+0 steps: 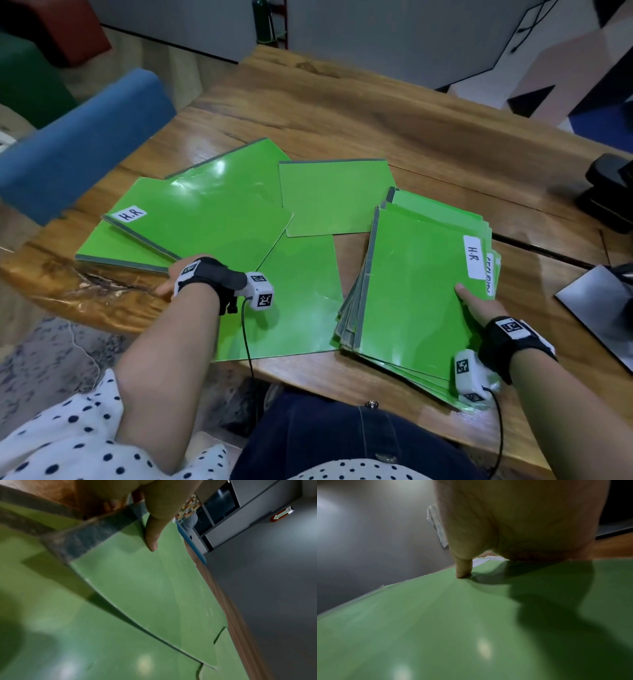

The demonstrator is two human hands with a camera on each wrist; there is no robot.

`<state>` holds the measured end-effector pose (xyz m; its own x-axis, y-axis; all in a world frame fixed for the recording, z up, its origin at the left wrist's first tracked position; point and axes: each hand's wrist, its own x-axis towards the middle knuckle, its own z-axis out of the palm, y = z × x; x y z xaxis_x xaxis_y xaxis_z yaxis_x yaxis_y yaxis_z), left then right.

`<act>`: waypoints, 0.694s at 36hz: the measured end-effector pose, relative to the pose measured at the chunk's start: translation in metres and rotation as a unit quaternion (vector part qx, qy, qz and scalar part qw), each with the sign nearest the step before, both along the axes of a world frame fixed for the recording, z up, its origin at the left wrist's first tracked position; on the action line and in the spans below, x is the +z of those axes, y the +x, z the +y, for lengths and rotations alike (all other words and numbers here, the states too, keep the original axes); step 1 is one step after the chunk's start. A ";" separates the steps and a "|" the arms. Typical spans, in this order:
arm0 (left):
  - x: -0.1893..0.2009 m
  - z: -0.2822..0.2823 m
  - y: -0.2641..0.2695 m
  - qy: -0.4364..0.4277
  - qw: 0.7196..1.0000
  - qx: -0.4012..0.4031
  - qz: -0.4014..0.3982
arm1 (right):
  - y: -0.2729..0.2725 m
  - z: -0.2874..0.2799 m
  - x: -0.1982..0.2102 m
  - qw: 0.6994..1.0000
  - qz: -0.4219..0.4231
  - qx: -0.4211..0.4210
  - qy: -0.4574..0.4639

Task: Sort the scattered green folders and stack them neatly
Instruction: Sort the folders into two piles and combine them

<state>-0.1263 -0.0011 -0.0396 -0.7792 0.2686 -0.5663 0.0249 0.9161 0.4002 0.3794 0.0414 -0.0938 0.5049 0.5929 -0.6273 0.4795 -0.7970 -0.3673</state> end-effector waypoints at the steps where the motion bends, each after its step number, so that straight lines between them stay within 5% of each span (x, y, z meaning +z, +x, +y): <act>1: 0.009 -0.002 0.001 -0.033 0.999 0.007 -0.002 | -0.004 -0.001 0.004 1.000 -0.002 0.004 -0.001; 5: 0.038 -0.009 0.007 -0.111 0.987 -0.120 0.008 | -0.002 -0.001 0.005 1.000 -0.004 0.017 -0.005; 9: 0.055 -0.010 0.023 -0.047 0.982 -0.181 -0.008 | -0.001 -0.001 0.003 1.000 -0.009 0.019 0.001; 12: 0.067 0.004 0.033 0.086 0.994 -0.039 -0.063 | -0.004 -0.002 0.006 0.999 -0.022 0.025 0.001; 15: 0.073 0.020 0.044 0.266 0.937 0.150 -0.167 | -0.002 -0.001 0.004 0.999 -0.023 0.027 -0.002; 19: 0.083 0.036 0.064 0.329 0.910 0.201 -0.154 | -0.003 -0.003 0.006 0.999 -0.025 0.034 0.000; 25: 0.086 0.025 0.108 0.396 0.893 -0.034 -0.210 | -0.005 -0.007 0.016 1.000 -0.007 0.028 0.006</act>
<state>-0.0187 0.0241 0.0467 -0.5096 0.7534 -0.4155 -0.2347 0.3429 0.9096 0.3743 0.0348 -0.0779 0.4792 0.6288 -0.6124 0.5290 -0.7636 -0.3702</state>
